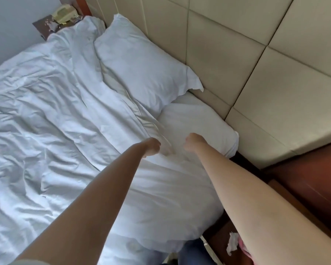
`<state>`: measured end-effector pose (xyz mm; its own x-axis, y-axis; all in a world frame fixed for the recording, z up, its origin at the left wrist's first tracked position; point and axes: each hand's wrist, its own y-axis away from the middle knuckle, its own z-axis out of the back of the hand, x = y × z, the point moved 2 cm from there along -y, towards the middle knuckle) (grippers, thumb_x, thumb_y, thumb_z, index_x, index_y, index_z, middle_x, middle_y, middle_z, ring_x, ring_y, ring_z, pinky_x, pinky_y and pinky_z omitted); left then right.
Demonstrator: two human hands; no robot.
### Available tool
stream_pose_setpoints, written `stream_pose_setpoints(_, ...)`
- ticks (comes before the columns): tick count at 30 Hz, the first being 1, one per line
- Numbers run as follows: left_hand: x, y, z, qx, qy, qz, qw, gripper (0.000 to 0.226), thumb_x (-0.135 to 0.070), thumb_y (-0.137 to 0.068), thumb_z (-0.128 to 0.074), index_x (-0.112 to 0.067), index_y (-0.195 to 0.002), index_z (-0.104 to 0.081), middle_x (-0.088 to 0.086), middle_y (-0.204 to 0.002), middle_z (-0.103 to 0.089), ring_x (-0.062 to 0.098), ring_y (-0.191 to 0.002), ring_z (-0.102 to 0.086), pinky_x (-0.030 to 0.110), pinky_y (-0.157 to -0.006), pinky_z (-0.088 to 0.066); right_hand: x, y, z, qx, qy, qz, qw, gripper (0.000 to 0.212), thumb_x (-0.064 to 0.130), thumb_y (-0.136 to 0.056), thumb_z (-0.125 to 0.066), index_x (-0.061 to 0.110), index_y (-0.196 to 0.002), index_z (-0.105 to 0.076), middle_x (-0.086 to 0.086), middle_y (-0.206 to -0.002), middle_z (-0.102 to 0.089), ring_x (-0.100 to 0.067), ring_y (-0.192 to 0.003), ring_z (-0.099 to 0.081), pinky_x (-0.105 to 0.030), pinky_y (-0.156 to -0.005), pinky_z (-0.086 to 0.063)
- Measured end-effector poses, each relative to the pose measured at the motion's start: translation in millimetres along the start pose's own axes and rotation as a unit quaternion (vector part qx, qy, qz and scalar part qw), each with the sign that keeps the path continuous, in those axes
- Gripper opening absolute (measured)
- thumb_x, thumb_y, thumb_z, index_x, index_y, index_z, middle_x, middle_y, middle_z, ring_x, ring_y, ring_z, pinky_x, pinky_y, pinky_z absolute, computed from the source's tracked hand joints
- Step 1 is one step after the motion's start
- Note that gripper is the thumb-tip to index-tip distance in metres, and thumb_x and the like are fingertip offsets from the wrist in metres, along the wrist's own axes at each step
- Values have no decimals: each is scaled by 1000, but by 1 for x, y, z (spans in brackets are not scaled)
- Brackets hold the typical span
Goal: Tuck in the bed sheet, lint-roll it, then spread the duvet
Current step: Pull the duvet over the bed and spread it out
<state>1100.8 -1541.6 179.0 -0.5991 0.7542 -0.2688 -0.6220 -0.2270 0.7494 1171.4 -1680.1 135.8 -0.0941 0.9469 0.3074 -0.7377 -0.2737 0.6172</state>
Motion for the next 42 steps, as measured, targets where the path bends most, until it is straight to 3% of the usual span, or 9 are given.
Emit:
stream_pose_setpoints(4, 8, -29, 23, -24, -9, -13, 1000, 42, 1, -98, -33, -2, -138, -47, 14, -146, -41, 26, -132, -40, 26, -102, -34, 23, -28, 7, 26, -18, 25, 999, 32, 14, -91, -50, 6, -122, -54, -12, -122, -56, -30, -114, -54, -29, -87, -43)
stream_pose_setpoints(7, 23, -44, 35, -19, -7, -10, 1000, 46, 1, -96, -33, -8, -139, -47, 9, -149, -37, 23, -136, -36, 26, -107, -31, 42, -38, 12, 40, -26, 37, 998, 6, 14, -90, -49, 14, -84, -48, -4, -88, -49, -27, -93, -51, -25, -67, -38)
stream_pose_setpoints(9, 35, -56, 44, -27, -7, -9, 1000, 48, -1, -95, -33, -13, -140, -46, 7, -151, -35, 23, -138, -34, 28, -111, -29, 55, -45, 12, 45, -16, 40, 998, 22, 12, -89, -48, 16, -69, -38, 0, -73, -40, -27, -85, -46, -25, -58, -34)
stream_pose_setpoints(16, 81, -99, 73, -86, -33, -11, 996, 53, -4, -95, -31, -24, -144, -39, 2, -152, -34, 22, -137, -37, 34, -109, -34, 110, -71, -18, 39, -44, 81, 995, 24, 5, -94, -41, 4, -106, -63, -15, -111, -61, -30, -106, -57, -29, -80, -42)
stream_pose_setpoints(19, 99, -121, 75, -105, -13, -13, 994, 54, -5, -95, -31, -26, -144, -38, 1, -149, -39, 21, -133, -41, 35, -108, -37, 126, -94, -50, 57, -74, 83, 992, 22, 5, -93, -38, 18, -77, -45, 1, -82, -44, -19, -81, -43, -22, -62, -33)
stream_pose_setpoints(23, 116, -140, 69, -116, -7, -13, 993, 58, -4, -93, -32, -27, -146, -33, 1, -144, -45, 22, -127, -47, 35, -99, -44, 140, -113, -84, 99, -169, 34, 980, 16, 23, -93, -51, 18, -108, -50, -3, -104, -52, -21, -96, -54, -27, -73, -36)
stream_pose_setpoints(28, 118, -146, 76, -206, 2, -37, 978, 55, 0, -91, -36, -21, -142, -38, 2, -134, -49, 22, -120, -50, 34, -92, -44, 139, -121, -51, -227, -101, -18, 969, 33, 32, -101, -39, 7, -108, -59, -13, -105, -64, -32, -100, -59, -38, -78, -45)
stream_pose_setpoints(37, 130, -178, 68, -211, 36, 18, 977, 51, 0, -88, -44, -17, -136, -44, 4, -128, -47, 24, -114, -53, 32, -83, -45, 142, -175, -71, 75, -160, -29, 984, 111, 68, -67, -68, 23, -150, -10, -2, -140, -43, -28, -130, -40, -43, -107, -31)
stream_pose_setpoints(42, 144, -182, 70, -216, 38, 60, 974, 58, -15, -93, -53, -17, -146, -30, 5, -139, -37, 25, -125, -45, 37, -94, -43, 165, -176, -59, 9, -170, 50, 984, 48, 51, -92, -49, 12, -120, -59, -10, -118, -63, -31, -114, -56, -34, -91, -43)
